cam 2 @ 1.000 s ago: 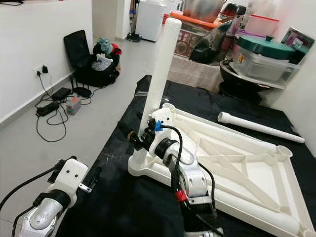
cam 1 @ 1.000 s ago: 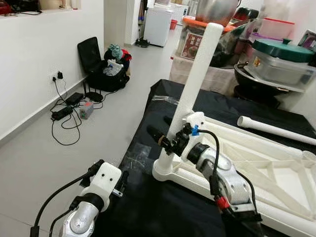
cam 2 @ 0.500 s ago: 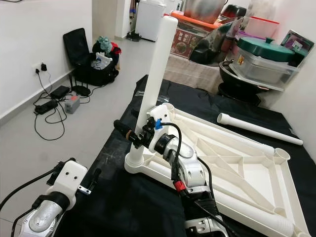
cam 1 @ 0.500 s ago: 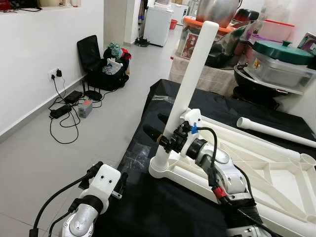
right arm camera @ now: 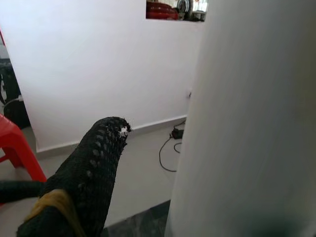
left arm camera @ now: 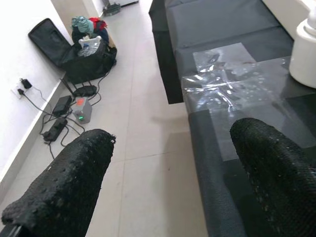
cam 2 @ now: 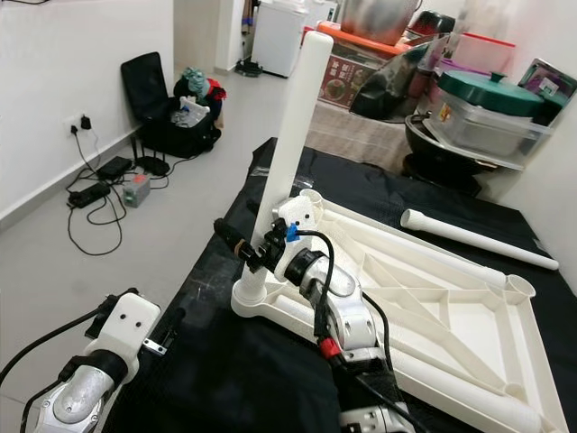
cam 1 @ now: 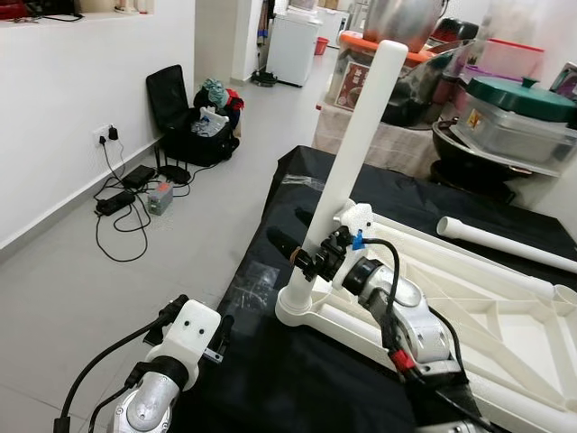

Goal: Building children table

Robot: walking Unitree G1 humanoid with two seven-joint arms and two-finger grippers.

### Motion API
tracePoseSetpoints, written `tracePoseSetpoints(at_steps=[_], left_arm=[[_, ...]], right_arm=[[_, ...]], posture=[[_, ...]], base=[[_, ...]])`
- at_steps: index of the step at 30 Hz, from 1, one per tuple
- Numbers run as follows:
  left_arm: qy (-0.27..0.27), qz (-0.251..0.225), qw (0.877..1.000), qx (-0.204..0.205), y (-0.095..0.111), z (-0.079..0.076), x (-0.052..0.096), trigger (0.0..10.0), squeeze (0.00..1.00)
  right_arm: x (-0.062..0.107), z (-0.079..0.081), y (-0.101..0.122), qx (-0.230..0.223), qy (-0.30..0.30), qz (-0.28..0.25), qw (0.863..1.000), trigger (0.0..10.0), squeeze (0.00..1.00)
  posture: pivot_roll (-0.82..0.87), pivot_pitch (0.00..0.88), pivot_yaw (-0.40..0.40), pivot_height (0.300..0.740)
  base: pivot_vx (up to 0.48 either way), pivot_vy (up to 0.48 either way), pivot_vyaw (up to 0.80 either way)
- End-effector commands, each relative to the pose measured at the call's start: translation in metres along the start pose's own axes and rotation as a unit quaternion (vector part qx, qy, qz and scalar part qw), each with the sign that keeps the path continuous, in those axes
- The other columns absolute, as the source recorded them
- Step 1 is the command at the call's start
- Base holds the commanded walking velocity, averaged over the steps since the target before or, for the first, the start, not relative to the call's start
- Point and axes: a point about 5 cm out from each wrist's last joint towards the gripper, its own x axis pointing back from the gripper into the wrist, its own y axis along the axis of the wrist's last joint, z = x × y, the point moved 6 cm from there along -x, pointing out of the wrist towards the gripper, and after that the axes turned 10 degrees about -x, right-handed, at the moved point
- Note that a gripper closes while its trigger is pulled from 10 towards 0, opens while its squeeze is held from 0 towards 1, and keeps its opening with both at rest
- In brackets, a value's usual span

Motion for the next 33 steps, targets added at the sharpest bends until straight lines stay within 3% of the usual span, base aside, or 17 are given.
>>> tracePoseSetpoints(at_steps=[1,3,4,17,18,19,20,33], left_arm=[[-0.009,-0.003,1.000,0.001,0.002,-0.005,-0.001,10.0,0.00],[-0.009,-0.003,1.000,0.000,0.002,-0.005,-0.001,10.0,0.00],[-0.008,-0.003,1.000,-0.001,0.002,-0.004,-0.001,10.0,0.00],[-0.013,-0.004,1.000,-0.001,0.001,-0.006,-0.001,10.0,0.00],[-0.014,-0.004,1.000,0.000,0.001,-0.006,-0.001,10.0,0.00],[-0.014,-0.003,1.000,0.000,0.001,-0.006,-0.001,10.0,0.00],[-0.014,-0.003,1.000,0.000,0.001,-0.006,-0.001,10.0,0.00],[-0.015,-0.004,1.000,0.000,0.001,-0.005,-0.002,10.0,0.00]], right_arm=[[0.002,0.000,-0.003,0.003,0.000,0.014,1.000,10.0,0.00],[0.002,0.001,-0.001,0.004,0.003,0.010,1.000,10.0,0.00],[0.004,0.003,0.003,0.005,0.009,0.000,1.000,0.0,0.00],[0.019,0.001,-0.004,0.004,-0.031,0.004,1.000,0.0,0.00],[0.020,0.000,-0.006,0.003,-0.036,0.010,0.999,2.9,0.00],[0.021,-0.001,-0.007,0.002,-0.039,0.015,0.999,2.9,0.00],[0.022,-0.003,-0.009,0.000,-0.048,0.020,0.999,10.0,0.00],[0.031,-0.014,-0.007,-0.022,-0.144,-0.002,0.989,10.0,0.00]], posture=[[0.15,0.000,-0.204,0.740],[0.15,0.000,-0.204,0.740],[0.15,0.000,-0.204,0.740],[0.13,0.000,-0.190,0.740],[0.13,0.000,-0.190,0.740],[0.13,0.000,-0.190,0.740],[0.12,0.000,-0.189,0.740],[0.11,0.000,-0.182,0.740]], base=[[0.000,0.000,0.00],[0.000,0.000,0.00],[0.000,0.000,0.00],[0.000,0.000,0.00],[0.000,0.000,0.00],[0.000,0.000,0.00],[0.000,0.000,0.00],[0.000,0.000,0.00]])
